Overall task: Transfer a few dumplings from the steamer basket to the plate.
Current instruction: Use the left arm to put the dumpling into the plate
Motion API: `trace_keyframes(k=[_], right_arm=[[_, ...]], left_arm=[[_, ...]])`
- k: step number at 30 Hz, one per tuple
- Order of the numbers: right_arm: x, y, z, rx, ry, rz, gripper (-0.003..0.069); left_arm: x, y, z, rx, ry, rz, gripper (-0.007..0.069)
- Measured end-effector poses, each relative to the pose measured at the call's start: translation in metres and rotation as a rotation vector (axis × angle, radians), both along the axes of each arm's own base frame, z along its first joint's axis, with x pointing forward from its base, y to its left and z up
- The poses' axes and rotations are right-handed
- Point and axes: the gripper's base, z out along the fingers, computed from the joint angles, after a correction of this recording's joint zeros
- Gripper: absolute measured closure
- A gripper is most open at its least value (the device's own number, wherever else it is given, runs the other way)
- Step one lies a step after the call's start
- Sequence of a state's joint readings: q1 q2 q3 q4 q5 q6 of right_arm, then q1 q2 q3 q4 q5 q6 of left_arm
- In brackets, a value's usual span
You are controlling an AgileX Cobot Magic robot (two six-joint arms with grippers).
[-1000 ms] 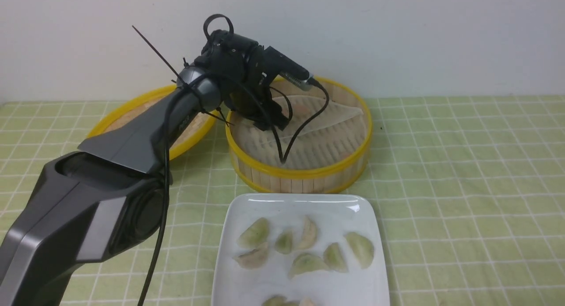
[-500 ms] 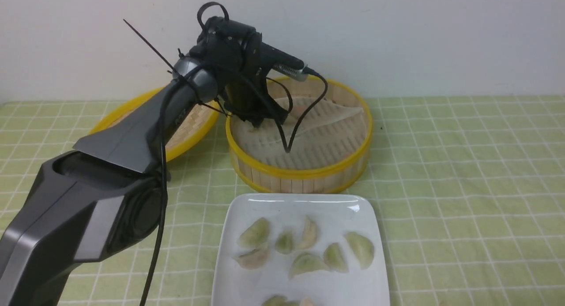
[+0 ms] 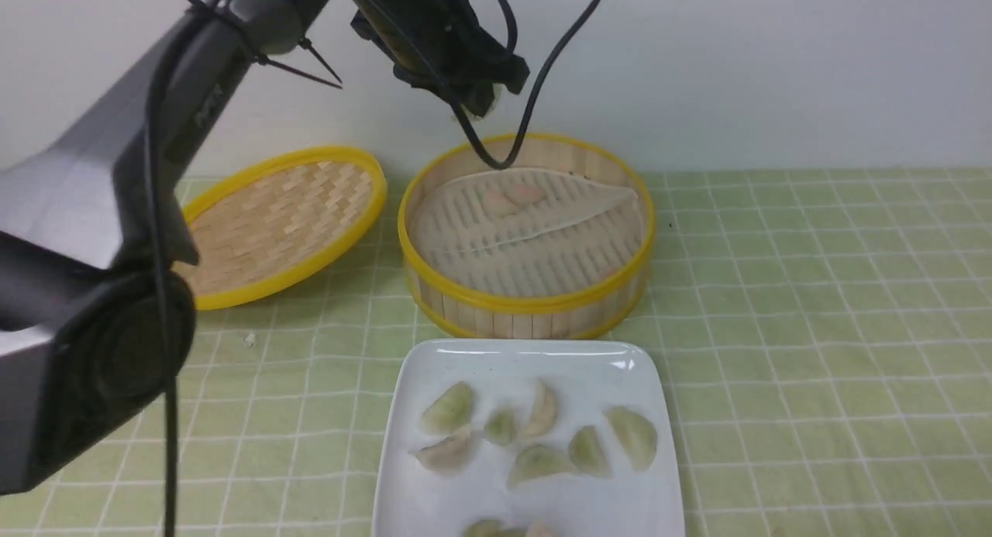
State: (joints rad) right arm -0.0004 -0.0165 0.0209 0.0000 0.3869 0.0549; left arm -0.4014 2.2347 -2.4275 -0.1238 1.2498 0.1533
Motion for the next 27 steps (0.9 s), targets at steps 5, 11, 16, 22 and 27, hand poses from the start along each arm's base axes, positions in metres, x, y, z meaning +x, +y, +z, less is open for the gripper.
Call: trace_keyframes(k=[5, 11, 16, 22, 27], right_arm=[[0.0, 0.0, 0.0, 0.0, 0.0, 0.0, 0.0662], [0.0, 0.0, 0.0, 0.0, 0.0, 0.0, 0.0662], [0.0, 0.0, 0.0, 0.0, 0.0, 0.0, 0.0662], [0.0, 0.0, 0.0, 0.0, 0.0, 0.0, 0.0662], [0.0, 0.0, 0.0, 0.0, 0.0, 0.0, 0.0662]], left_arm=[[-0.059, -0.006, -0.013, 0.059, 0.176, -0.063, 0.0442], [-0.108, -0.017, -0.079, 0.172, 0.415, -0.134, 0.0442], [-0.115, -0.029, -0.11, 0.197, 0.427, -0.162, 0.0442], [-0.102, -0.033, -0.127, 0.21, 0.35, -0.157, 0.04], [-0.098, -0.034, -0.127, 0.211, 0.316, -0.156, 0.0203]])
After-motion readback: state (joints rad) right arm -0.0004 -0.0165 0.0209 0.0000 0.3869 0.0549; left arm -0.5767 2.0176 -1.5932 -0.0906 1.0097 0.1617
